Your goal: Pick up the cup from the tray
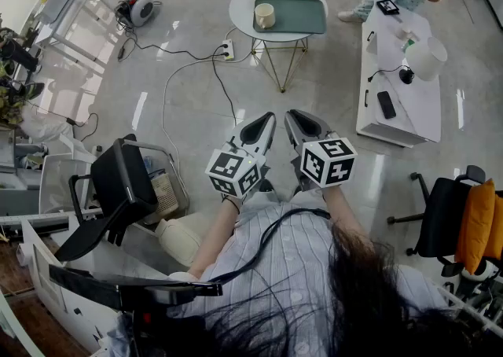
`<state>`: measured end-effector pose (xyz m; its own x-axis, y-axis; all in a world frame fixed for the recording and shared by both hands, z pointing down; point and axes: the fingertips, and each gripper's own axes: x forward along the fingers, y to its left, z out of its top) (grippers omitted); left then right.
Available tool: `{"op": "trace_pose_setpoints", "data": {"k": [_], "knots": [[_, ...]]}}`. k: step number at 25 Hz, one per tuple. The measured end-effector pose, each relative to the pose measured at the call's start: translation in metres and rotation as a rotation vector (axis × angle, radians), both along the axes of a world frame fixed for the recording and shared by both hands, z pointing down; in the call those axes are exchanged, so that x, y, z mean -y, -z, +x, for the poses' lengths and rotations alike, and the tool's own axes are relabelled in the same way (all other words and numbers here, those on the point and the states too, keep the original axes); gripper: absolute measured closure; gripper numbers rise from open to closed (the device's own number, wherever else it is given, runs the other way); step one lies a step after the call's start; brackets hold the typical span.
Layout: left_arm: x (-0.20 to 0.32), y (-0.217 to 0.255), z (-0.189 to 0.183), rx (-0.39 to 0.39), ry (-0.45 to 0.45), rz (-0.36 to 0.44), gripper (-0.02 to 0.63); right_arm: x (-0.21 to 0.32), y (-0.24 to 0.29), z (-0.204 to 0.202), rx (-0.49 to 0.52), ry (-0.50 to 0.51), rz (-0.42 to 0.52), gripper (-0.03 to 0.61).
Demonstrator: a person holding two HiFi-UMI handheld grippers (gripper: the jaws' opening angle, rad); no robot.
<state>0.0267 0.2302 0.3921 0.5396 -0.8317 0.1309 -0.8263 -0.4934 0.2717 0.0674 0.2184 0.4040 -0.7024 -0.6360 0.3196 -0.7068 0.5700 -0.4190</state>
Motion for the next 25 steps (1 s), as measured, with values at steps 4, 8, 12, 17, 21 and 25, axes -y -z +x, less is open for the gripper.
{"op": "trace_pose_setpoints", "data": {"k": [4,8,12,17,21,25], "knots": [[0.002,-0.001,-0.006,0.005,-0.004,0.001,0.600,0.001,-0.002,-0.004,-0.001,-0.003,-0.003,0.525],[0.004,-0.002,-0.015,0.004,-0.011,0.002,0.600,0.003,-0.002,-0.012,0.010,-0.011,0.007,0.525],[0.004,-0.004,-0.027,0.007,-0.018,0.002,0.600,0.003,0.001,-0.021,0.042,-0.018,0.023,0.525],[0.004,-0.010,-0.035,0.010,-0.043,-0.009,0.600,0.003,-0.006,-0.027,0.037,-0.049,0.011,0.525],[0.006,-0.021,-0.040,0.013,-0.059,-0.025,0.600,0.005,-0.014,-0.032,0.022,-0.054,-0.004,0.525],[0.015,-0.028,-0.040,0.012,-0.065,-0.040,0.600,0.014,-0.019,-0.035,0.008,-0.045,-0.013,0.525]]}}
